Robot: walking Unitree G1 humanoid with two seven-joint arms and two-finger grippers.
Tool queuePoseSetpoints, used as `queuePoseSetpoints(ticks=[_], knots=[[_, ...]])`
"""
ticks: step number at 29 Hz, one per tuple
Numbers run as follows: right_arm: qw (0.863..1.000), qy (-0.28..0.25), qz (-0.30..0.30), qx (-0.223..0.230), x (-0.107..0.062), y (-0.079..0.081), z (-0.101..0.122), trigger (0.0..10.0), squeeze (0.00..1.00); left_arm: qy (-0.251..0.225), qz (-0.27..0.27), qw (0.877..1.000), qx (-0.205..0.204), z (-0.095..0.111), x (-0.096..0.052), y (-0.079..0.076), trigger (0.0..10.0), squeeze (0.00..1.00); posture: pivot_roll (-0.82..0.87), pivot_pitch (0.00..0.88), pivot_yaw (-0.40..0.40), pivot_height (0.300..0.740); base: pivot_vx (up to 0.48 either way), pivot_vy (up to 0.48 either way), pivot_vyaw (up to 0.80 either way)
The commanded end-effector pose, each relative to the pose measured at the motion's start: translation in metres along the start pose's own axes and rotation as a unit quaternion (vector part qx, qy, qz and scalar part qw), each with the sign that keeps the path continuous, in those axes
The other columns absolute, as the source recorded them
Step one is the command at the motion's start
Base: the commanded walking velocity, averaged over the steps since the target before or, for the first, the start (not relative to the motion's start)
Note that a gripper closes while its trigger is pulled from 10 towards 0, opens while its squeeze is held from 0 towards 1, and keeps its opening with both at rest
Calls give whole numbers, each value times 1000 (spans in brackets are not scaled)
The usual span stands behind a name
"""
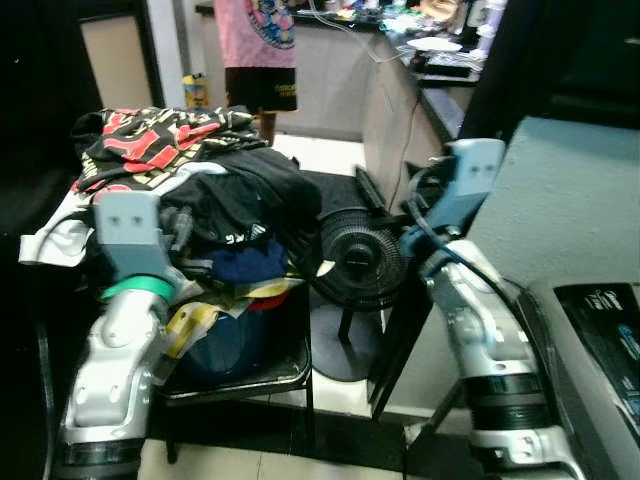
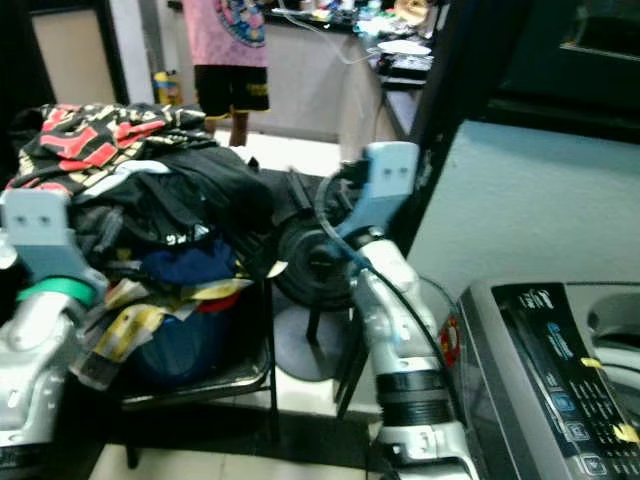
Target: Clothes washing
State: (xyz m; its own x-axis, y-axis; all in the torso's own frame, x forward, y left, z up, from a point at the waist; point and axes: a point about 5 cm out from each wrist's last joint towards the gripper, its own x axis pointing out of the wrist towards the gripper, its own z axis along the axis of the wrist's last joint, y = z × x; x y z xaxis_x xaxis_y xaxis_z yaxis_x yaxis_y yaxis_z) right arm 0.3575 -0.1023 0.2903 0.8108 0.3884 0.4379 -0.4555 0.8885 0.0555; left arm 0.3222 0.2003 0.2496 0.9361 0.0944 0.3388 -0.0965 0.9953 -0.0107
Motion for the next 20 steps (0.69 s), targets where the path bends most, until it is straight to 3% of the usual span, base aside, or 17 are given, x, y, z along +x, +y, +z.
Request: queuePoseSetpoints(ticks=[1,16,20], knots=[[1000,-1,-7,-8,-1,-5,1,10000,0,3,-5,1000,-1,-3,-1,-2,10000,0,-11,0,-37,740,296,0,800],[1000,2,-5,-7,2,-8,2,10000,0,8,1,1000,-3,-7,-4,0,10000,0,-21,0,-47,740,295,0,0],[1000,4,-1,-13,3,-7,2,10000,0,9,1,1000,-1,-8,-5,1,10000,0,-22,0,-45,740,293,0,800]])
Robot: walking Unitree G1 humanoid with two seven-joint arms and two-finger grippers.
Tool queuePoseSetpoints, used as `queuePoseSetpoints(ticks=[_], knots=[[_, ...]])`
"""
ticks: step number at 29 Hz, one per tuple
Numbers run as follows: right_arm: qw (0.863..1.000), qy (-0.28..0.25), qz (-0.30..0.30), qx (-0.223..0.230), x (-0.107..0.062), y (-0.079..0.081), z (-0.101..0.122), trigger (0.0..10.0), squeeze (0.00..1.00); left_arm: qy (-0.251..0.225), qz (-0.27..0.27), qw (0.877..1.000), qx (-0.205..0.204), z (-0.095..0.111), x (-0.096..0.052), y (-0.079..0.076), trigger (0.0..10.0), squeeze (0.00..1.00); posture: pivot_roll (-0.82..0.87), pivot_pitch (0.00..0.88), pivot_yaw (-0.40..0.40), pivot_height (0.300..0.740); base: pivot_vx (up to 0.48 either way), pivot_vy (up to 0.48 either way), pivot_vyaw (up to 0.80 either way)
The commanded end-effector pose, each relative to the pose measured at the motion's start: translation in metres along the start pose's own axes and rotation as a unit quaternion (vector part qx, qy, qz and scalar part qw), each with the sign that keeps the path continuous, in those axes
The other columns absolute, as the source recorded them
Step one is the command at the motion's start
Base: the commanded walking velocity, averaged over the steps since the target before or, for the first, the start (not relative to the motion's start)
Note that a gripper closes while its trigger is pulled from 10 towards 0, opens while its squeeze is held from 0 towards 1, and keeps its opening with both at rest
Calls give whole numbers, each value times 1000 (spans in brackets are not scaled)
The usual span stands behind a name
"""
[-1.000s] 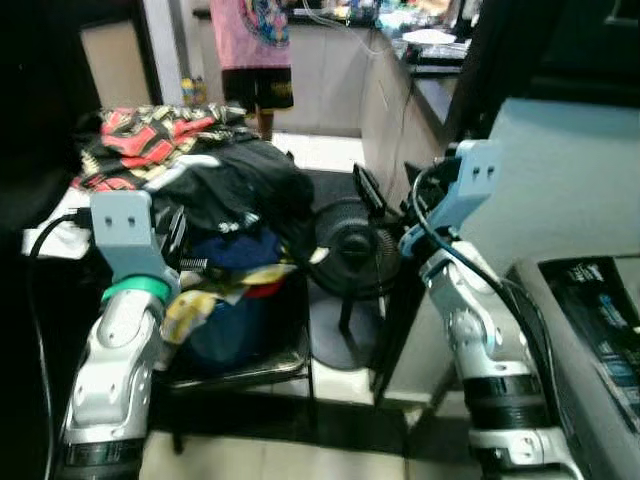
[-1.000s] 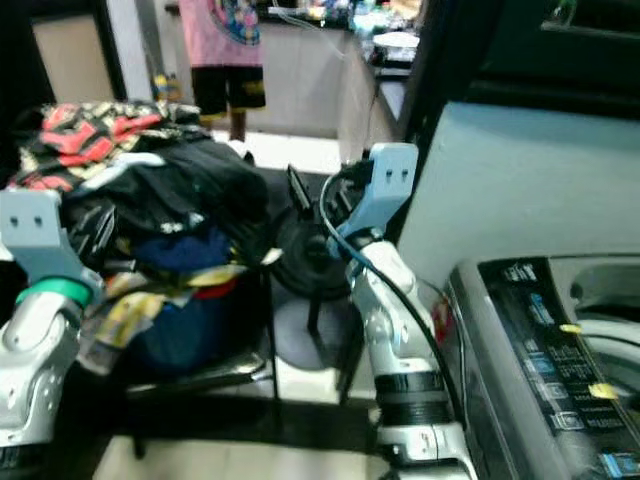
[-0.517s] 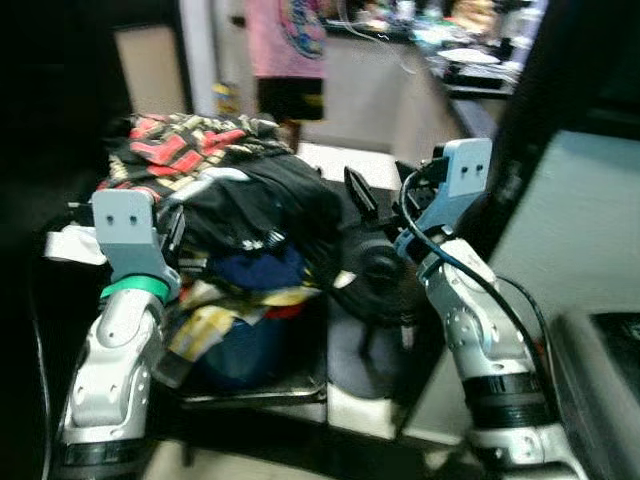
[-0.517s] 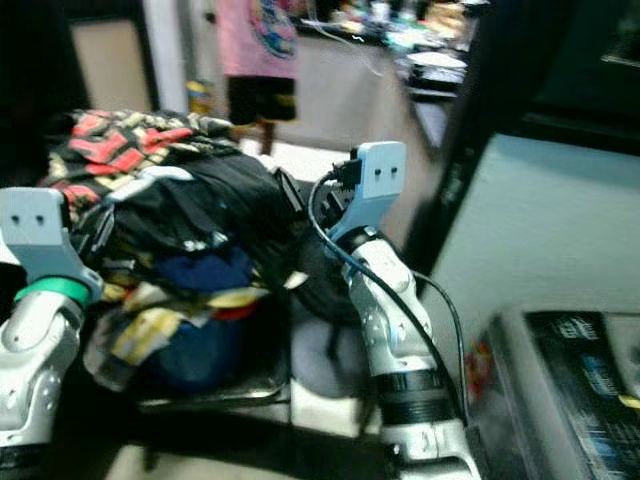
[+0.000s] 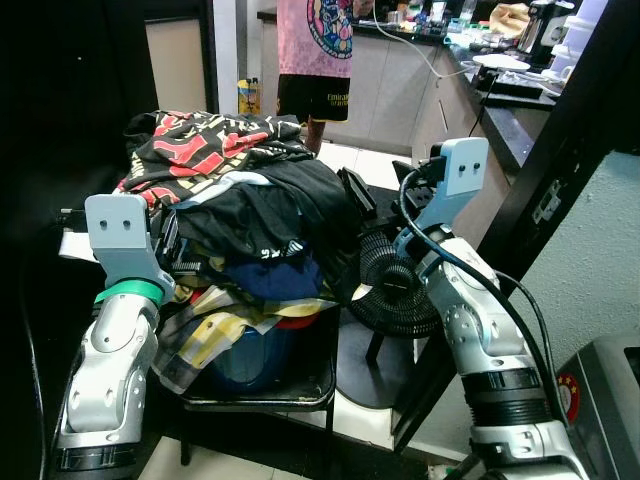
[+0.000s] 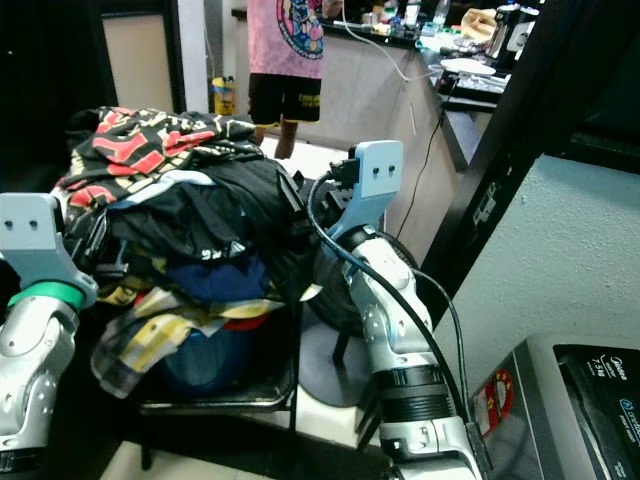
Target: Clothes washing
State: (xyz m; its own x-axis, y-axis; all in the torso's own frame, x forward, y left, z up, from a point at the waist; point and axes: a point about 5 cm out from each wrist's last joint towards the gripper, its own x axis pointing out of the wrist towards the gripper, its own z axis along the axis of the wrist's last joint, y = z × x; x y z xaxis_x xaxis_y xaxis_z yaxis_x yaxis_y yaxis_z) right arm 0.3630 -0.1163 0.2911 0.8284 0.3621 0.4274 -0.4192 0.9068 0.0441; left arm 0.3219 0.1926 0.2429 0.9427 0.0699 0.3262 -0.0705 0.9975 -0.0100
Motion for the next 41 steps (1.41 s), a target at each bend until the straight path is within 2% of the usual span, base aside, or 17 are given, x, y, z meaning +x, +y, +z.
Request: queuePoseSetpoints(ticks=[1,5,10,21,24,30,31,32,33,41], knots=[[1000,-1,15,1,3,9,0,10000,0,3,12,1000,3,-2,-2,8,10000,0,-22,0,-44,740,292,0,800],[1000,-6,13,1,4,9,0,10000,0,3,11,1000,2,-2,-1,8,10000,0,-22,0,-42,740,290,0,800],[1000,-10,4,14,3,7,0,10000,0,3,9,1000,0,-2,-1,8,10000,0,-22,0,-40,740,292,0,0],[1000,-1,8,-1,0,9,-6,10000,0,5,3,1000,-5,-3,-1,8,10000,0,5,0,-37,740,290,0,0],[1000,3,-8,6,-3,9,-12,10000,0,10,-5,1000,-2,-3,1,11,10000,0,32,0,8,740,289,0,-575],[1000,-2,-27,12,-9,7,-16,10000,0,18,-23,1000,2,-5,5,10,10000,0,38,0,17,740,287,0,-800],[999,-4,-30,9,-11,8,-17,10000,0,20,-30,999,1,-5,7,9,10000,0,62,0,75,740,281,0,0],[999,-6,-34,8,-13,8,-18,10000,0,22,-39,999,-1,-5,8,8,10000,0,62,0,75,740,277,0,0],[999,-8,-41,8,-15,10,-20,10000,0,24,-52,998,0,-5,9,7,10000,0,63,0,116,740,277,0,0],[998,-12,-69,8,-24,10,-24,10000,0,32,-87,996,-1,-5,14,3,10000,0,56,0,171,740,265,0,0]])
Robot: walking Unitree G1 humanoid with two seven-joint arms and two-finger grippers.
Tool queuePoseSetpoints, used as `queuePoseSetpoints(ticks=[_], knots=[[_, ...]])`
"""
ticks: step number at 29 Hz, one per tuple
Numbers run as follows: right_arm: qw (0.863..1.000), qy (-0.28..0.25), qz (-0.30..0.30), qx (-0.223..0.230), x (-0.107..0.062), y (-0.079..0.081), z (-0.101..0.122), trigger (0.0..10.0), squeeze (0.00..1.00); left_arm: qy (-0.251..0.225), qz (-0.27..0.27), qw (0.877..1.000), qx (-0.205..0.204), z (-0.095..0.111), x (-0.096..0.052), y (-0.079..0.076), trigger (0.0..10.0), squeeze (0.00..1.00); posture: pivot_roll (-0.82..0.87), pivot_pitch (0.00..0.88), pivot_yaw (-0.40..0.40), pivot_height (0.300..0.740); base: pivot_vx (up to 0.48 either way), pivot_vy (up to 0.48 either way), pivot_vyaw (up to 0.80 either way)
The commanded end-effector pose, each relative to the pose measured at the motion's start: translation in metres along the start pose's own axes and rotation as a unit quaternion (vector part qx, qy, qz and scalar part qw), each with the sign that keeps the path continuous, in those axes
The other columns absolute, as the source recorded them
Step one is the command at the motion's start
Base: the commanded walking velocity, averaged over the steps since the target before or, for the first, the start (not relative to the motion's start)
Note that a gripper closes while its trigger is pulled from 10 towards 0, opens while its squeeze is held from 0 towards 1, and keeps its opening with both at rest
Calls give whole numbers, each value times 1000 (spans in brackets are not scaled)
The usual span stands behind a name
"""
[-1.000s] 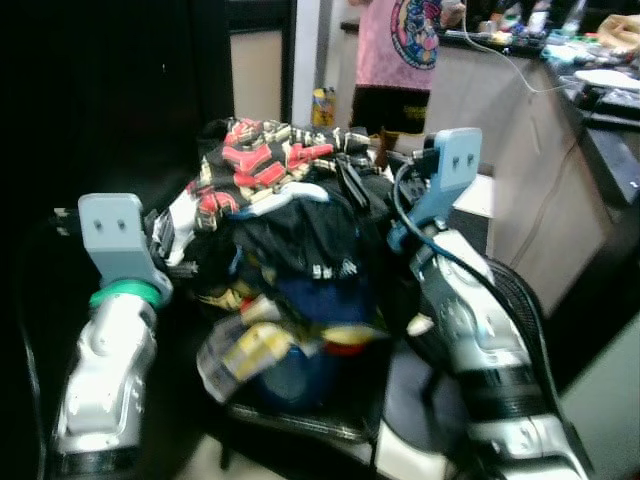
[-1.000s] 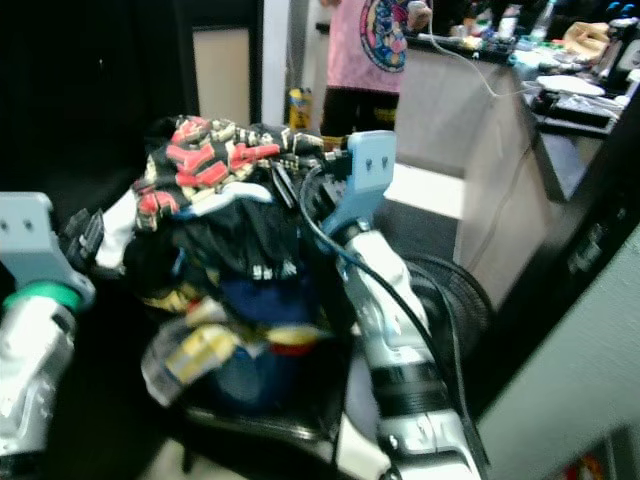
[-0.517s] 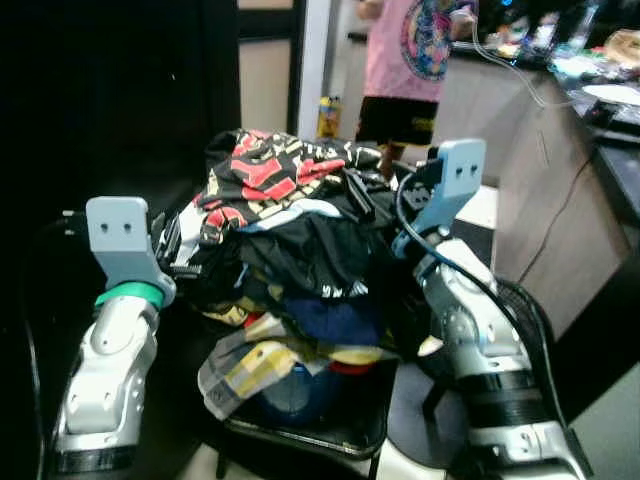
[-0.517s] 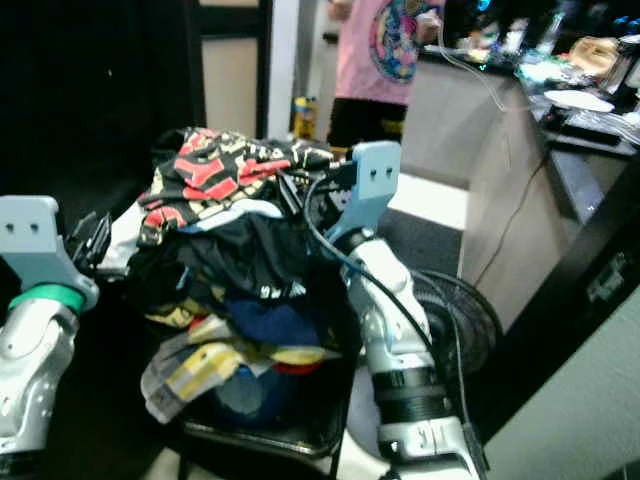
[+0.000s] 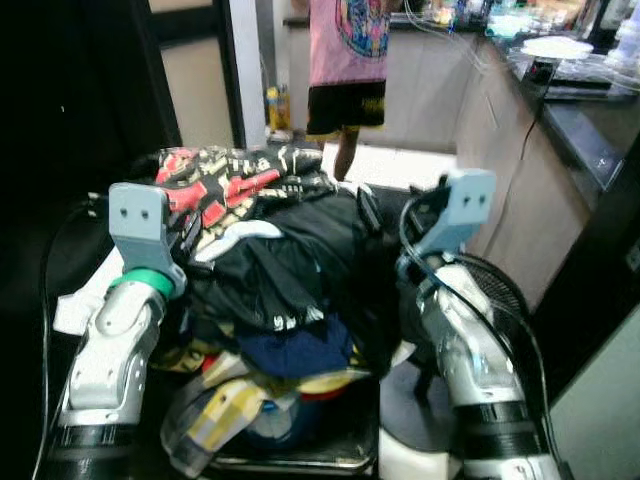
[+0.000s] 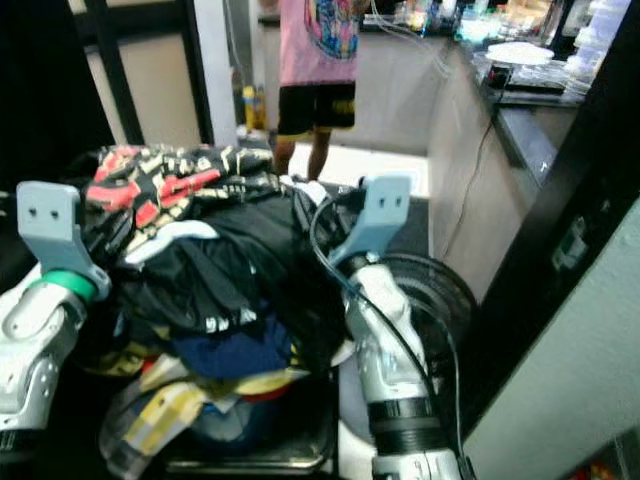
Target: Clothes washing
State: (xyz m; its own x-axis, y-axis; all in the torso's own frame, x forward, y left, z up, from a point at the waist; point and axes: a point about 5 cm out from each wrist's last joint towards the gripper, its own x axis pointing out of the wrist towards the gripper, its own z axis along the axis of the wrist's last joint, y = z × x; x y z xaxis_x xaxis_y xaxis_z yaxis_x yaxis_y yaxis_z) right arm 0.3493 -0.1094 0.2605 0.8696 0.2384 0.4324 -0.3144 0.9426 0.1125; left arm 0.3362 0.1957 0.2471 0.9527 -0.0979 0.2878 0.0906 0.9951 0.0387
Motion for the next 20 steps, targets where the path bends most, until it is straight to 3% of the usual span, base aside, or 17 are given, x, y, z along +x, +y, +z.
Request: queuePoseSetpoints(ticks=[1,9,14,20], knots=[[1000,-4,-13,0,-4,-3,-1,10000,0,15,-7,1000,-2,-5,1,0,10000,0,42,0,181,740,244,0,0],[1000,-2,-21,-19,-8,-13,2,10000,0,20,-2,1000,-6,-10,3,-7,10000,0,24,0,131,740,0,0,0],[1000,-1,-9,-23,3,-19,7,10000,0,28,-1,999,22,-10,2,-10,10000,0,23,0,96,740,0,0,0],[1000,2,3,5,14,-20,6,10000,0,25,6,999,38,-5,3,-4,10000,0,12,0,67,740,0,0,0]])
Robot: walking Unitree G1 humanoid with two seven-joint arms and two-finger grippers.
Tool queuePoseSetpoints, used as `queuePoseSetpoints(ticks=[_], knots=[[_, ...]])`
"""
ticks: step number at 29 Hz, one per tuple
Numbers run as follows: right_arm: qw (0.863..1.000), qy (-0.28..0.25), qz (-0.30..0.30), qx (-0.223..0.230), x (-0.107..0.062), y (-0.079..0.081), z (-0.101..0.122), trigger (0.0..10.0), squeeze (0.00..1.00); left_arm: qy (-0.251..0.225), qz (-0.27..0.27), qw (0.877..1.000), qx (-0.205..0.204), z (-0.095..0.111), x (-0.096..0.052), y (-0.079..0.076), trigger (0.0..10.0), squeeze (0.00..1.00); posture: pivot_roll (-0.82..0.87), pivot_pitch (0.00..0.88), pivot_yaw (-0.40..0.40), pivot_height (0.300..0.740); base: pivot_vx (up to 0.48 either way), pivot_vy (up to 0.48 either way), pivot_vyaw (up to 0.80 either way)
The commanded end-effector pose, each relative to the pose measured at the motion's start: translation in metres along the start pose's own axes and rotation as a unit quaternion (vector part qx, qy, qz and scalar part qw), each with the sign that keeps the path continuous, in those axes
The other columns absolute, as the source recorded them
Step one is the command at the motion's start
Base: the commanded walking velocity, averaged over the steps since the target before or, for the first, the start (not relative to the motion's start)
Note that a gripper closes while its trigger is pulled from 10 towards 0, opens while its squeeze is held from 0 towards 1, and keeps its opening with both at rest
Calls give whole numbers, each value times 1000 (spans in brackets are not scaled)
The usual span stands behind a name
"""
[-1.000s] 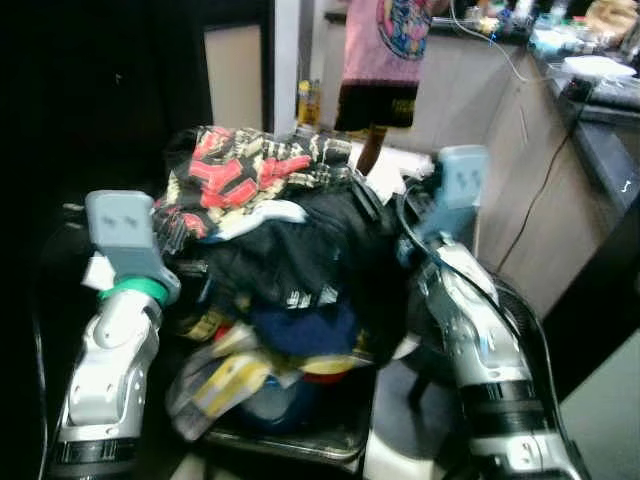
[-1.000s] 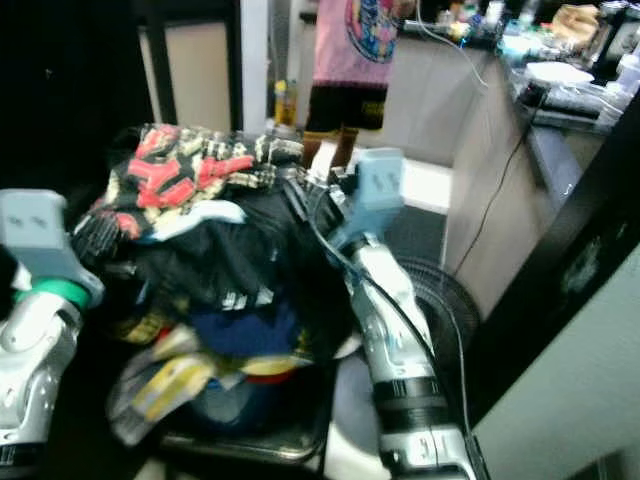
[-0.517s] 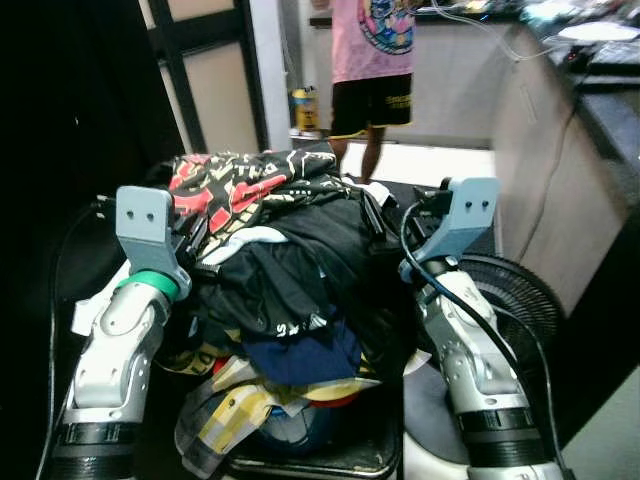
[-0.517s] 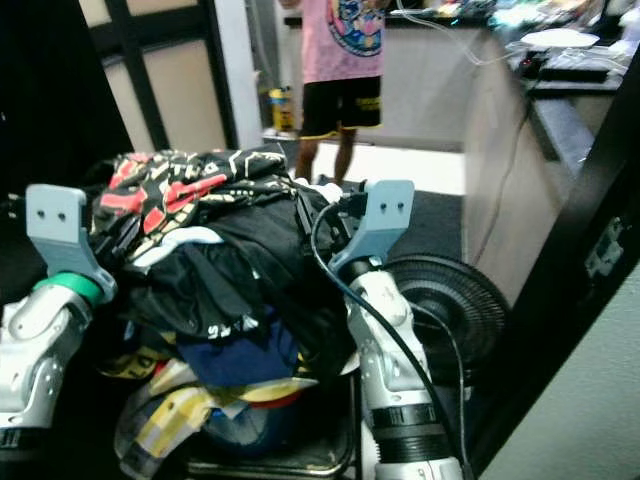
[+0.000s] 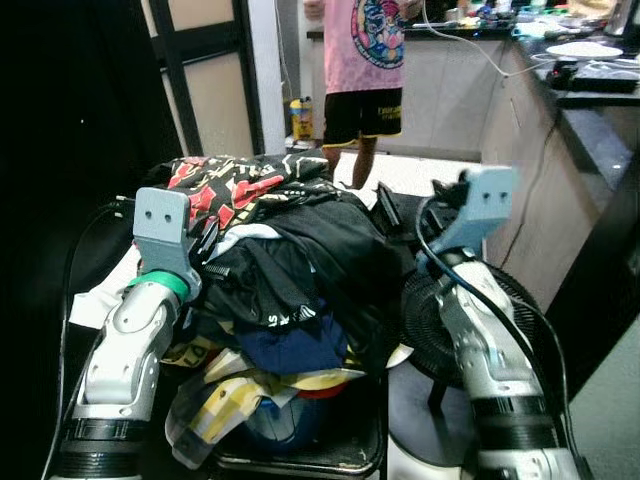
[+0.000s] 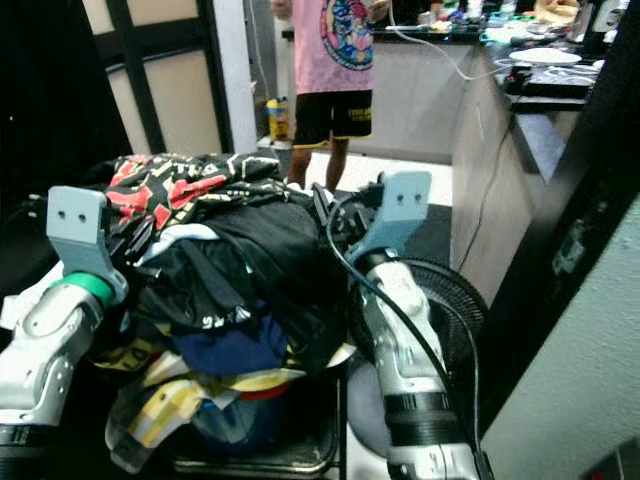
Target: Clothes washing
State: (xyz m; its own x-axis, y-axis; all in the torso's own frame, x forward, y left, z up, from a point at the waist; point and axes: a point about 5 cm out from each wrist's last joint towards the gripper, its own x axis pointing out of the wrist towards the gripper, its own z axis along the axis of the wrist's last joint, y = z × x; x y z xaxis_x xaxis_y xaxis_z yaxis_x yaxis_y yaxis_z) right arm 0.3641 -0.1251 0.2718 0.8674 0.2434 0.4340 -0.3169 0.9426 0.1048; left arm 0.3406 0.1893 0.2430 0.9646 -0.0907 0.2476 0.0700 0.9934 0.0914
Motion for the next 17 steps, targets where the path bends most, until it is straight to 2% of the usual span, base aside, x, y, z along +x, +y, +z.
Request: queuePoseSetpoints(ticks=[1,4,6,9,10,11,12,13,14,16,17], knots=[[1000,6,5,18,7,-1,-3,10000,0,4,9,1000,14,1,-1,5,10000,0,5,0,47,740,0,0,0],[1000,10,8,18,15,-1,-5,10000,0,2,17,1000,13,1,-1,8,10000,0,5,0,28,740,0,0,0],[1000,5,13,3,31,-1,2,10000,0,-7,34,999,17,1,-2,10,10000,0,7,0,-6,740,0,0,0],[1000,-5,18,2,37,1,8,10000,0,-15,51,998,16,2,-2,12,10000,0,7,0,-6,740,0,0,0],[999,-19,29,14,41,5,16,10000,0,-42,69,997,4,9,-3,15,10000,0,4,0,-22,740,0,0,0],[999,-19,29,14,41,5,16,10000,0,-42,69,997,4,9,-3,15,10000,0,4,0,-22,740,0,0,0],[997,-39,58,32,41,16,24,10000,0,-127,87,987,-54,32,-7,16,10000,0,3,0,-29,740,0,0,0],[997,-39,58,32,41,16,24,10000,0,-127,87,987,-54,32,-7,16,10000,0,3,0,-29,740,0,0,0],[996,-43,66,35,40,19,25,10000,0,-154,91,981,-70,40,-9,16,10000,0,1,0,-28,740,0,0,0],[996,-43,66,35,40,19,25,10000,0,-154,91,981,-70,40,-9,16,10000,0,1,0,-28,740,0,0,0],[996,-44,71,34,39,21,24,10000,0,-171,107,976,-75,46,-10,19,10000,0,-3,0,-24,740,0,0,0]])
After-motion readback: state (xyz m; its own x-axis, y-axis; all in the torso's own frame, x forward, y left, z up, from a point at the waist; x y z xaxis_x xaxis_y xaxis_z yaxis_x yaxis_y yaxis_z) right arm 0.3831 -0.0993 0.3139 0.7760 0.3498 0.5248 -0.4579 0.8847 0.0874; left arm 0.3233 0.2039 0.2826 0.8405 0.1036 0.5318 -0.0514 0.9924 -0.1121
